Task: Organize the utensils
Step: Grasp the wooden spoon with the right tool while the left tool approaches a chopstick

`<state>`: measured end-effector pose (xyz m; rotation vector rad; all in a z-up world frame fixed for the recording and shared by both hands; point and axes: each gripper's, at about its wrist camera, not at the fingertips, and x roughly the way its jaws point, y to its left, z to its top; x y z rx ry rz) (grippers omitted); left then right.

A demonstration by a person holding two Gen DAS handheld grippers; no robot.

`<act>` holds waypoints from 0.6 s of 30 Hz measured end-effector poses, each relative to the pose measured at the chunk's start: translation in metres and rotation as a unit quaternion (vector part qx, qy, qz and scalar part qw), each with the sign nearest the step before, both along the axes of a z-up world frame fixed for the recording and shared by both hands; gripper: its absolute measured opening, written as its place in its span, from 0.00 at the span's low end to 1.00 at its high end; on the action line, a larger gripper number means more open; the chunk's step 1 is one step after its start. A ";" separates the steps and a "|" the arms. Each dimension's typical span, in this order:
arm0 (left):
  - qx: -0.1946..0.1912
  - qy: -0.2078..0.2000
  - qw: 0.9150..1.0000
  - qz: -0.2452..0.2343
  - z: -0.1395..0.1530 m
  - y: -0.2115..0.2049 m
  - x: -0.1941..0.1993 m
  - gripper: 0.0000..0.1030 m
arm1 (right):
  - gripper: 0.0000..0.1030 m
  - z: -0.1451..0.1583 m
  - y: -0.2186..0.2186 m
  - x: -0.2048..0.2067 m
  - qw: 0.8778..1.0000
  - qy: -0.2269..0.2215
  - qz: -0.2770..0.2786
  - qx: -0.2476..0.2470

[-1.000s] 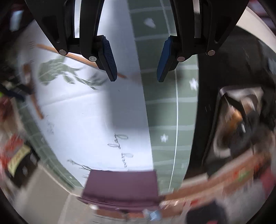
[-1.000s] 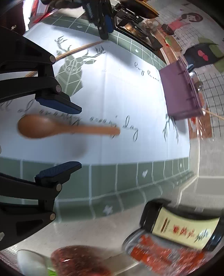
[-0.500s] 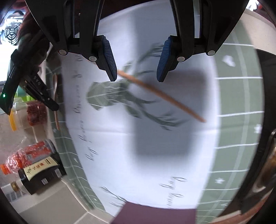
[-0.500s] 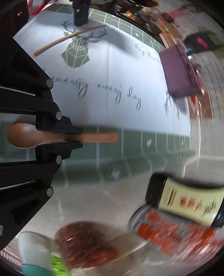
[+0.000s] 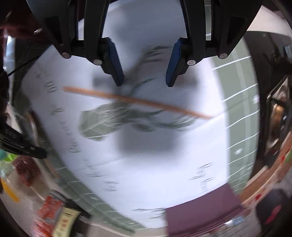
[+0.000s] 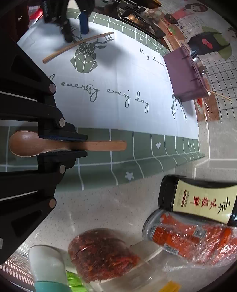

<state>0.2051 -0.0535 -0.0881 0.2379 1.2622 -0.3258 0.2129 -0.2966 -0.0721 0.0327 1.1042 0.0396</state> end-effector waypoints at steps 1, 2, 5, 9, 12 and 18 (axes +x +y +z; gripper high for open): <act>0.003 -0.001 1.000 0.013 0.001 0.010 0.003 0.50 | 0.09 0.000 0.001 0.002 1.000 0.000 0.002 0.001; 0.010 -0.002 0.999 0.033 0.001 0.023 0.009 0.50 | 0.09 0.000 0.002 0.003 1.000 -0.001 0.003 0.001; -0.017 0.021 0.997 0.079 0.005 0.052 0.021 0.49 | 0.09 0.000 0.004 0.007 1.000 -0.001 0.005 0.001; -0.153 0.105 0.975 0.126 0.006 0.070 0.032 0.49 | 0.11 0.002 0.009 0.005 1.000 -0.003 0.011 -0.006; -0.166 0.100 0.971 0.142 0.006 0.065 0.038 0.49 | 0.24 0.008 0.017 -0.002 0.999 -0.014 0.036 -0.012; -0.138 0.063 0.979 0.133 0.006 0.030 0.073 0.49 | 0.30 0.007 0.026 -0.017 0.998 -0.006 0.064 -0.014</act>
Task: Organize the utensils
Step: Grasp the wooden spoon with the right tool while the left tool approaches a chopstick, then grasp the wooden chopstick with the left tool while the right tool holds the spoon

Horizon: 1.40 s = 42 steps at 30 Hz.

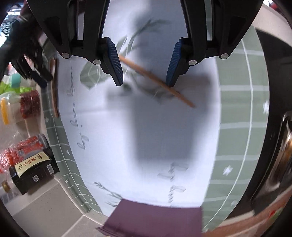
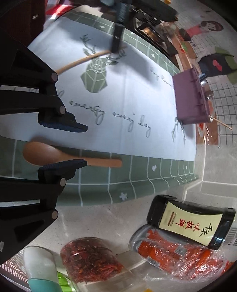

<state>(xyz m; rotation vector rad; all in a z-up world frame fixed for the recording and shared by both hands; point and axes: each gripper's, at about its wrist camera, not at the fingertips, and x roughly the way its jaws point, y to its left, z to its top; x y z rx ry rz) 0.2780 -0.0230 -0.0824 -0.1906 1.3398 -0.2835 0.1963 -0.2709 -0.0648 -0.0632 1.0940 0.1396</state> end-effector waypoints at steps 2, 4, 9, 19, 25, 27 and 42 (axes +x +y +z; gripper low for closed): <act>0.007 -0.022 0.999 -0.028 -0.006 -0.027 0.017 0.49 | 0.33 -0.003 -0.002 -0.002 1.000 0.006 -0.007 0.000; 0.004 -0.047 0.996 -0.071 -0.009 -0.052 0.027 0.49 | 0.34 -0.005 -0.004 -0.003 1.000 0.011 -0.014 0.002; 0.035 -0.090 0.985 -0.146 -0.011 -0.091 0.038 0.49 | 0.35 0.002 -0.010 -0.010 0.999 0.004 -0.033 -0.008; 0.038 -0.042 0.994 -0.094 -0.018 -0.080 0.013 0.25 | 0.44 0.014 -0.049 -0.013 0.995 -0.023 -0.094 -0.002; 0.129 -0.081 0.976 -0.154 -0.015 -0.070 -0.015 0.25 | 0.44 0.011 -0.041 -0.009 0.996 -0.022 -0.081 0.010; 0.139 -0.088 0.974 -0.153 -0.014 -0.046 -0.021 0.25 | 0.44 0.008 -0.034 -0.005 0.997 -0.021 -0.073 0.014; 0.078 -0.069 0.977 -0.185 -0.012 0.010 -0.014 0.26 | 0.42 -0.023 -0.002 0.049 0.999 0.029 -0.036 0.023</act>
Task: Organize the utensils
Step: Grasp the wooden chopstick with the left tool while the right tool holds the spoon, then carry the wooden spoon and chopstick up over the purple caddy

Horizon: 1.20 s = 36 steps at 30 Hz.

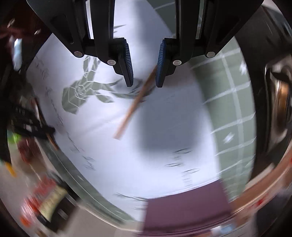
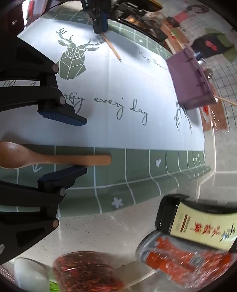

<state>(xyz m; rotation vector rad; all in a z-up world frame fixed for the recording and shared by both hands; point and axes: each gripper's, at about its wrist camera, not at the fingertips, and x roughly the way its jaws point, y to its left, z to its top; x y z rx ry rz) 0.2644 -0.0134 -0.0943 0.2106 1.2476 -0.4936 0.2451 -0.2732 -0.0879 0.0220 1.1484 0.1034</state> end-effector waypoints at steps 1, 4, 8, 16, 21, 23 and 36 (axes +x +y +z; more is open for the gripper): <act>0.016 0.002 1.000 -0.022 -0.002 -0.010 0.001 0.25 | 0.42 0.000 0.001 0.000 1.000 0.000 0.003 -0.004; 0.065 0.000 0.995 -0.074 0.000 -0.030 0.003 0.25 | 0.42 0.000 0.002 -0.002 1.000 -0.001 0.006 -0.005; 0.072 0.050 0.994 -0.059 0.001 -0.034 0.018 0.25 | 0.42 0.000 -0.002 -0.005 1.000 -0.008 0.001 0.007; 0.073 0.054 0.995 -0.029 0.004 -0.038 0.032 0.11 | 0.27 0.002 0.002 0.004 1.000 -0.007 0.013 -0.001; 0.028 0.014 0.999 0.018 0.007 -0.033 0.036 0.07 | 0.11 0.002 0.011 0.012 1.000 0.000 0.022 -0.004; 0.002 0.010 0.999 0.044 0.006 -0.027 0.038 0.06 | 0.11 0.008 0.018 0.016 1.000 -0.006 0.023 0.008; -0.167 -0.124 0.959 0.193 0.081 0.036 0.009 0.05 | 0.11 0.076 0.049 0.020 0.992 -0.098 0.038 0.075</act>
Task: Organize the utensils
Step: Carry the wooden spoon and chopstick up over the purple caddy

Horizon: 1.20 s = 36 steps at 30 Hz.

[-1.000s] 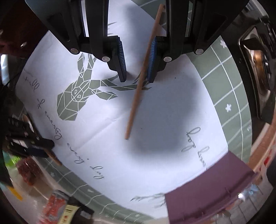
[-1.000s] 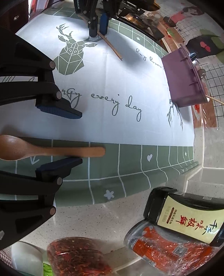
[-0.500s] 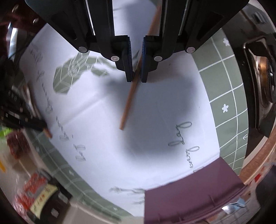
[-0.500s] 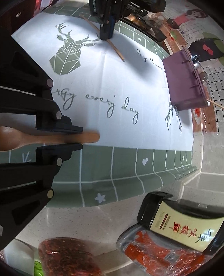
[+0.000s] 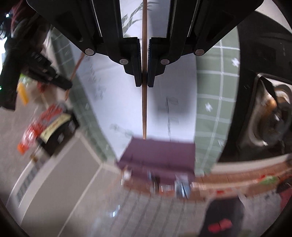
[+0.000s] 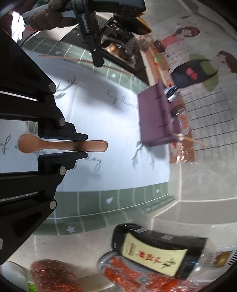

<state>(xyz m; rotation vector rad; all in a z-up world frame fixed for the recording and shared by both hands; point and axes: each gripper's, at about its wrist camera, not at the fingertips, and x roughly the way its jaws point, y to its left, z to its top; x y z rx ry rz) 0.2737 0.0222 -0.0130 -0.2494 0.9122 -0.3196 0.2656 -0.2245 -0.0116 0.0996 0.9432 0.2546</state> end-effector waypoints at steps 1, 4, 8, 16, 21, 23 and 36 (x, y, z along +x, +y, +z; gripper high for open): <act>-0.004 -0.016 1.000 0.007 0.009 0.004 -0.001 0.05 | 0.11 0.003 0.002 0.001 1.000 -0.005 0.001 0.003; -0.006 -0.064 0.998 0.026 0.037 0.014 -0.002 0.05 | 0.11 0.020 0.009 0.011 1.000 -0.021 0.003 0.014; -0.006 -0.146 0.989 0.035 0.089 0.020 0.007 0.05 | 0.11 0.064 0.016 0.027 0.997 -0.067 0.008 0.022; -0.012 -0.294 0.955 0.045 0.199 0.029 0.048 0.05 | 0.11 0.203 0.032 0.078 0.972 -0.236 -0.008 0.002; -0.002 -0.338 0.937 0.086 0.212 0.034 0.079 0.05 | 0.11 0.222 0.044 0.114 0.962 -0.271 -0.027 0.009; 0.003 -0.356 0.930 0.095 0.207 0.034 0.091 0.05 | 0.11 0.215 0.051 0.132 0.961 -0.276 -0.019 0.019; -0.004 -0.310 0.944 0.112 0.116 0.028 0.187 0.05 | 0.11 0.106 0.083 0.220 0.977 -0.211 -0.018 0.002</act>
